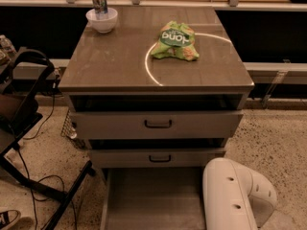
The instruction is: Close bottom drawer
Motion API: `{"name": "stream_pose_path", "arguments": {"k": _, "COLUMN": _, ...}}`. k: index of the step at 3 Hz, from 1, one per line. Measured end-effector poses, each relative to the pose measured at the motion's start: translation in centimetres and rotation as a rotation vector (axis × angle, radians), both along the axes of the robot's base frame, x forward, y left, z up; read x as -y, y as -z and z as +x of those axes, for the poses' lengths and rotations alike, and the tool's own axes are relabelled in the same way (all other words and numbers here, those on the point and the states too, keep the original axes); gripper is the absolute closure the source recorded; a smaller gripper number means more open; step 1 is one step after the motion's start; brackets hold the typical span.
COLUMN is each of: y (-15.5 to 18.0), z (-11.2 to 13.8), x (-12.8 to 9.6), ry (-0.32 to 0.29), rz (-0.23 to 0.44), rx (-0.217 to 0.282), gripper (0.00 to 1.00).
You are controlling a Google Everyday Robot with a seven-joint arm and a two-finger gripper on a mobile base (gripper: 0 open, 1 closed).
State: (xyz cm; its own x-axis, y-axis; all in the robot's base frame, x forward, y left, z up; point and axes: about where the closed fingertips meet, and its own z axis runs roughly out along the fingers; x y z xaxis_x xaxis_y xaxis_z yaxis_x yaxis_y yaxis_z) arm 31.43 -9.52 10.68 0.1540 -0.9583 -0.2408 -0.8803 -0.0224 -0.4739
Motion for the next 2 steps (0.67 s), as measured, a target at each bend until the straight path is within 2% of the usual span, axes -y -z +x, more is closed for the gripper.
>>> {"name": "stream_pose_path", "arguments": {"k": 1, "y": 0.0, "z": -0.01, "x": 0.0, "ry": 0.0, "rz": 0.0, "rx": 0.0, "gripper": 0.84}}
{"name": "stream_pose_path", "arguments": {"k": 2, "y": 0.01, "z": -0.03, "x": 0.0, "ry": 0.0, "rz": 0.0, "rx": 0.0, "gripper": 0.53}}
